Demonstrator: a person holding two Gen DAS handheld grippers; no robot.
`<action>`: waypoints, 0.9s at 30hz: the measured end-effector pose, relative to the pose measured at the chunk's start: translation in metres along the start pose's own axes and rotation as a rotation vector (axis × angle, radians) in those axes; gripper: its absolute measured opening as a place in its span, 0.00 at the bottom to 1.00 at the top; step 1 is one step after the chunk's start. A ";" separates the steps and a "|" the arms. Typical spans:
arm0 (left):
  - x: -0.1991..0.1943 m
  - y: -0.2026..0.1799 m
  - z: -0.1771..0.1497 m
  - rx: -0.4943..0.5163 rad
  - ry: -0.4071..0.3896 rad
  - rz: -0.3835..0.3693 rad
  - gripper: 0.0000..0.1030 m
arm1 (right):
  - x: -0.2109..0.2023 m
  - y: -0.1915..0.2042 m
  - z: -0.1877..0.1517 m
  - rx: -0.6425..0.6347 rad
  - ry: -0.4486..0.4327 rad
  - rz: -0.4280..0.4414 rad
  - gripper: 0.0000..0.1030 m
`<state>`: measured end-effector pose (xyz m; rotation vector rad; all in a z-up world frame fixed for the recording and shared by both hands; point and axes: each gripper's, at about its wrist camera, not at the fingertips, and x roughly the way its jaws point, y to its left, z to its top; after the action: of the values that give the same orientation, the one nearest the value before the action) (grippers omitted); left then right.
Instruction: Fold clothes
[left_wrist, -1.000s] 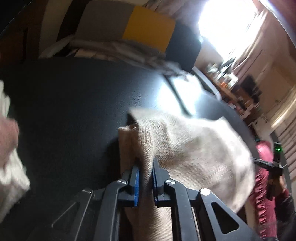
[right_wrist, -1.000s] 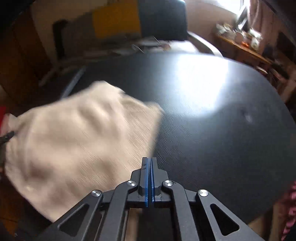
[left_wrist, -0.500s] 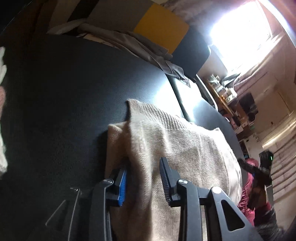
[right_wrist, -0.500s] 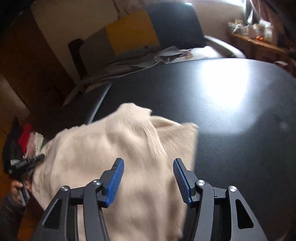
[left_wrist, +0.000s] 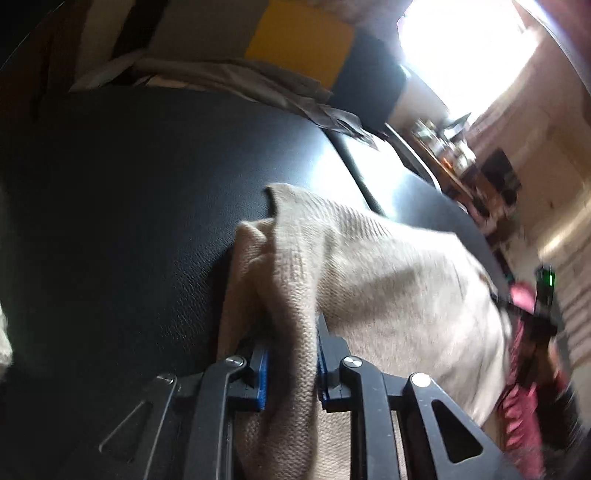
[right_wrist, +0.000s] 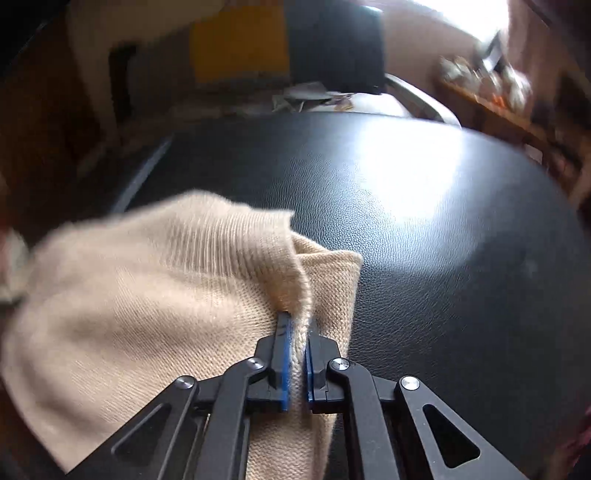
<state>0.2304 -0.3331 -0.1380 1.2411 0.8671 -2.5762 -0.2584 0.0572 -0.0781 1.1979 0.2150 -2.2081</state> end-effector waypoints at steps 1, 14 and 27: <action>-0.004 -0.002 0.001 -0.002 -0.003 0.022 0.21 | -0.002 -0.004 -0.001 0.034 -0.011 0.020 0.16; -0.028 -0.060 -0.013 0.096 -0.187 0.042 0.27 | -0.063 0.082 -0.045 -0.141 -0.160 0.148 0.72; -0.022 -0.044 -0.080 0.108 -0.261 0.196 0.28 | -0.048 0.117 -0.130 -0.253 -0.108 0.051 1.00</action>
<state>0.2817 -0.2548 -0.1409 0.9322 0.5349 -2.5755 -0.0797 0.0380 -0.0979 0.9342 0.4011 -2.1200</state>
